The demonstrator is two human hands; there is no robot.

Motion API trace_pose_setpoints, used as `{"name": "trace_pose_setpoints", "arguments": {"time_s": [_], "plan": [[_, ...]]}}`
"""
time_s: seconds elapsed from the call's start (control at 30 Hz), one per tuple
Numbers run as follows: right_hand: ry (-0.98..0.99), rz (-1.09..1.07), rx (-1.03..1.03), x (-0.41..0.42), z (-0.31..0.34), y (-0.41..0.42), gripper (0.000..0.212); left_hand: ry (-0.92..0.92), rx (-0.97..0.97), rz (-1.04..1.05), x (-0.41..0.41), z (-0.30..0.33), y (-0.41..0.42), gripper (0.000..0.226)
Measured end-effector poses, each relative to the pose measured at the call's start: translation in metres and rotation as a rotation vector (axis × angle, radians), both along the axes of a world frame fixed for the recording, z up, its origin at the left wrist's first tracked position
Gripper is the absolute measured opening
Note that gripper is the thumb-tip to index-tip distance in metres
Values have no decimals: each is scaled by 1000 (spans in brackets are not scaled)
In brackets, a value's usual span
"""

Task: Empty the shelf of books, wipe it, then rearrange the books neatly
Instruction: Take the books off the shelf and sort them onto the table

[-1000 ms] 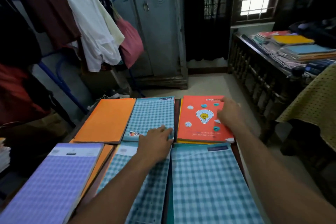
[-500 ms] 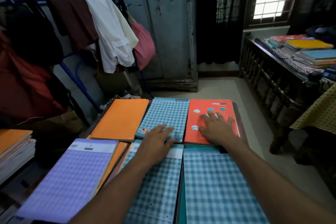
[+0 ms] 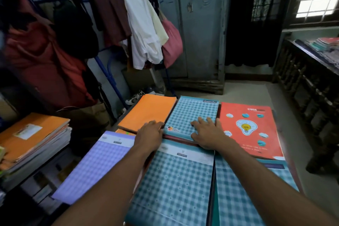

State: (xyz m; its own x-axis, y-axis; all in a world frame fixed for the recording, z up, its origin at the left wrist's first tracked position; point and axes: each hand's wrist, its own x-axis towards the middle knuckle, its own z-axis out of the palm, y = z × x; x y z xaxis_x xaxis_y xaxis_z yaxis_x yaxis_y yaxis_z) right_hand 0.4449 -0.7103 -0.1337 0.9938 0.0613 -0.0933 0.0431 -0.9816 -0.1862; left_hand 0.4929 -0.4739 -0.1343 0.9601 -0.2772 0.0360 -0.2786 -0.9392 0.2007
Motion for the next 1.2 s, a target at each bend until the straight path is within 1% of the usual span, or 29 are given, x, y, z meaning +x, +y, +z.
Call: {"name": "trace_pose_setpoints", "arguments": {"time_s": [0.13,0.27,0.33,0.4,0.43,0.47,0.5,0.57,0.6,0.63,0.7,0.73,0.8,0.83,0.9,0.97,1.03,1.13,1.2], "plan": [[-25,-21,42,3,-2,2,48,68,25,7,8,-7,4,45],[-43,-30,72,0,-2,-1,41,83,57,11,4,-5,4,48],[-37,-39,73,-4,-1,-1,41,71,-22,-19,-2,-1,6,49],[-77,-50,75,-8,1,4,45,62,-209,-20,-11,5,15,50],[-127,-38,91,-12,3,11,47,23,-294,6,-20,9,25,49],[-186,-11,124,-17,9,18,48,-32,-348,41,-27,13,35,47],[-223,43,172,-22,14,29,47,-91,-362,78,-38,14,50,45],[-200,190,251,-34,24,52,43,-184,-294,152,-61,13,82,46],[-146,270,250,-40,24,66,42,-177,-241,224,-74,9,105,52],[-108,325,215,-43,23,77,42,-133,-196,308,-85,4,125,62],[-145,365,87,-46,16,97,43,-33,-150,391,-106,-7,158,85],[-192,358,28,-45,12,103,42,15,-140,391,-114,-11,167,86],[-249,331,-36,-44,8,111,35,73,-101,362,-127,-14,170,71],[-266,330,-49,-45,9,117,33,76,-90,326,-132,-12,171,67],[-282,331,-54,-45,9,123,29,84,-83,257,-131,-8,171,66],[-243,342,-77,-47,10,133,29,106,-83,217,-127,-4,174,67],[-163,327,-117,-48,12,142,33,109,-94,203,-121,-1,177,70],[-61,285,-147,-47,15,150,41,47,-199,275,-116,1,189,76],[-25,274,-130,-45,13,151,45,64,-170,337,-113,0,195,75]]}}
